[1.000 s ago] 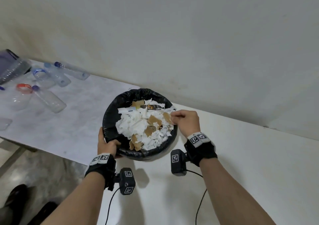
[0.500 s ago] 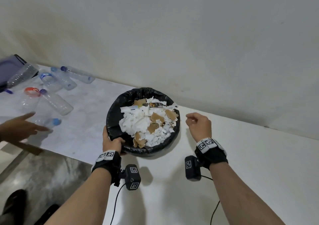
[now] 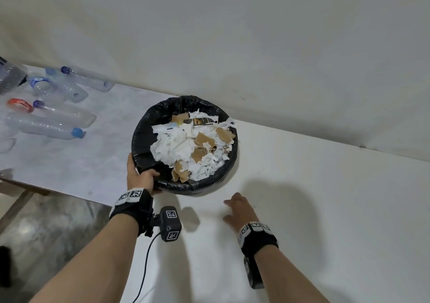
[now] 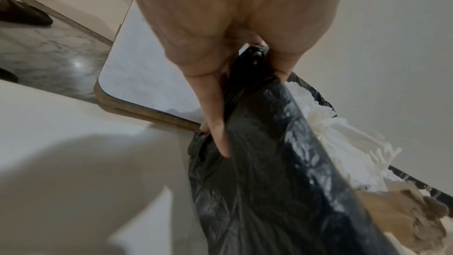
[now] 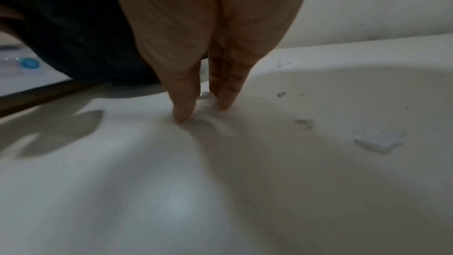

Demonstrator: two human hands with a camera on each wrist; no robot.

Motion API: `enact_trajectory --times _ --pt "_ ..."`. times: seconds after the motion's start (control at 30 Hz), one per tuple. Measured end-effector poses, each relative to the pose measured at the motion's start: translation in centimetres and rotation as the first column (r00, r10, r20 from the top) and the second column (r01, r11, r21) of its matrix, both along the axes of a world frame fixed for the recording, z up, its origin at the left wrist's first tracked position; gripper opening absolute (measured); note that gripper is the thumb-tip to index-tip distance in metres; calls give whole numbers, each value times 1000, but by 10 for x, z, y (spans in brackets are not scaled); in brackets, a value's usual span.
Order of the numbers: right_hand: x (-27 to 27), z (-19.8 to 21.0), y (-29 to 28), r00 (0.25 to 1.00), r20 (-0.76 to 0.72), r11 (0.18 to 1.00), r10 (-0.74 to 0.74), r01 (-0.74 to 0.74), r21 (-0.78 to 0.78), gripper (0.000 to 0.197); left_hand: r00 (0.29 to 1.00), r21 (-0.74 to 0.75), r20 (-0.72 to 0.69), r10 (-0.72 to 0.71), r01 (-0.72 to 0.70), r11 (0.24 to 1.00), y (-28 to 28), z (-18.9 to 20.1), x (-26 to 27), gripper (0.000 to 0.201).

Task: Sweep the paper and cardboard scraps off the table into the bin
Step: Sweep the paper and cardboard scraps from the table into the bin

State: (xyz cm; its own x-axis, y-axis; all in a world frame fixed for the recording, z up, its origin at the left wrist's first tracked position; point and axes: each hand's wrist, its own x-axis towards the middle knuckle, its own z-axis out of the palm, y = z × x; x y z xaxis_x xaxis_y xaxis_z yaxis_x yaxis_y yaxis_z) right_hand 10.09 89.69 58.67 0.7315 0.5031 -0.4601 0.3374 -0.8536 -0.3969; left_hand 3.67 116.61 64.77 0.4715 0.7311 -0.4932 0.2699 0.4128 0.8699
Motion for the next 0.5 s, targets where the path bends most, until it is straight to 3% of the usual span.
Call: enact_trajectory --times 0.13,0.3,0.4,0.5 --pt "2 2 5 998 44 997 43 -39 -73 27 1000 0 -6 -1 1 1000 0 4 0 95" --pt "9 0 9 999 37 996 -2 5 -92 30 1000 0 -17 2 -2 1000 1 7 -3 95" --pt "12 7 7 982 28 982 -184 183 40 26 1000 1 -7 -1 1 1000 -1 7 -4 95" --pt "22 30 0 910 -72 858 -409 410 308 23 1000 7 -22 -23 23 1000 -3 10 -5 94"
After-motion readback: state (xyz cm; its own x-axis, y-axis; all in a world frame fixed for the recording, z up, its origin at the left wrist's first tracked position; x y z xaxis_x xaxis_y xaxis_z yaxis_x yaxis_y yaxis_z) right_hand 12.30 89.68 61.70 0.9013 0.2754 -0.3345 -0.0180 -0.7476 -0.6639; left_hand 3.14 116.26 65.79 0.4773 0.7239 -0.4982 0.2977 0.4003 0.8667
